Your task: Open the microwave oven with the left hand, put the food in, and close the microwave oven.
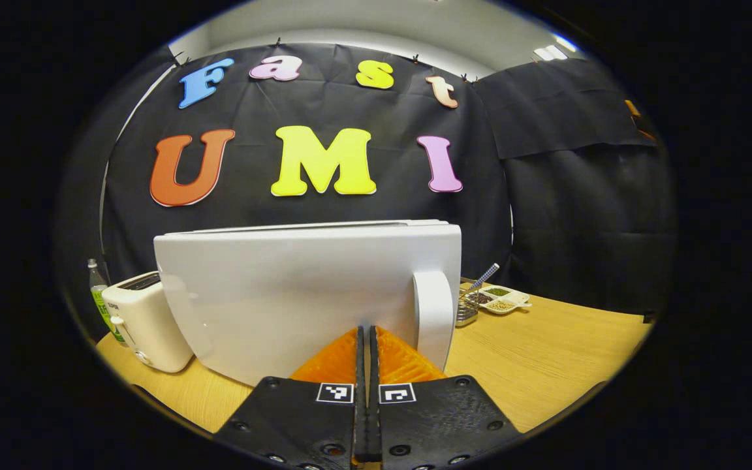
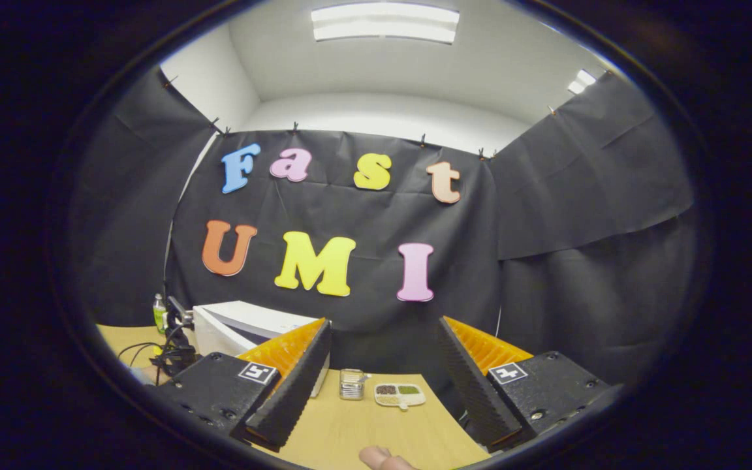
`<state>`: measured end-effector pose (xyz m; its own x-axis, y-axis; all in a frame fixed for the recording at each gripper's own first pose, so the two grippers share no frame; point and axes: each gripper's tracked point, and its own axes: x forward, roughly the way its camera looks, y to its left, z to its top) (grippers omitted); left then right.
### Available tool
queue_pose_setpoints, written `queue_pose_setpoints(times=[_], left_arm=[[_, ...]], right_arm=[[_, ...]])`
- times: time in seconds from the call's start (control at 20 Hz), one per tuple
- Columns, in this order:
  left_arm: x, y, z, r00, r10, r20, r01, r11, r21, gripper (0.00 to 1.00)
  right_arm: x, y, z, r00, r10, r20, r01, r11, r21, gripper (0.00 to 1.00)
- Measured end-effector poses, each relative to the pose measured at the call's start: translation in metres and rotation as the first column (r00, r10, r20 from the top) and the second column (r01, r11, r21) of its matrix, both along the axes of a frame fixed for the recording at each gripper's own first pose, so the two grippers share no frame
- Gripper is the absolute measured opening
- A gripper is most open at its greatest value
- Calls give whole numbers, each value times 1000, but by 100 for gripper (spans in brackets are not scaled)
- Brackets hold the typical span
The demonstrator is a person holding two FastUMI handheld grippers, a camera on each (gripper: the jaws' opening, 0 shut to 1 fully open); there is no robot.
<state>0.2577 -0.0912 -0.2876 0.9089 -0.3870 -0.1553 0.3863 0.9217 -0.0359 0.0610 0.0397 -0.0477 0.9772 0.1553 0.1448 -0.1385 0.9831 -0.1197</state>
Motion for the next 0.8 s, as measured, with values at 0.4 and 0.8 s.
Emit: queue_pose_setpoints(times=[0.4,0.8], left_arm=[[53,-18,-6,997,75,-18,-76,996,-42,0],[105,-29,-4,981,193,-12,-193,981,-23,0]], right_arm=[[-2,-6,-2,999,33,25,-34,999,36,100],[1,-19,-18,1000,28,1,-28,998,57,96]])
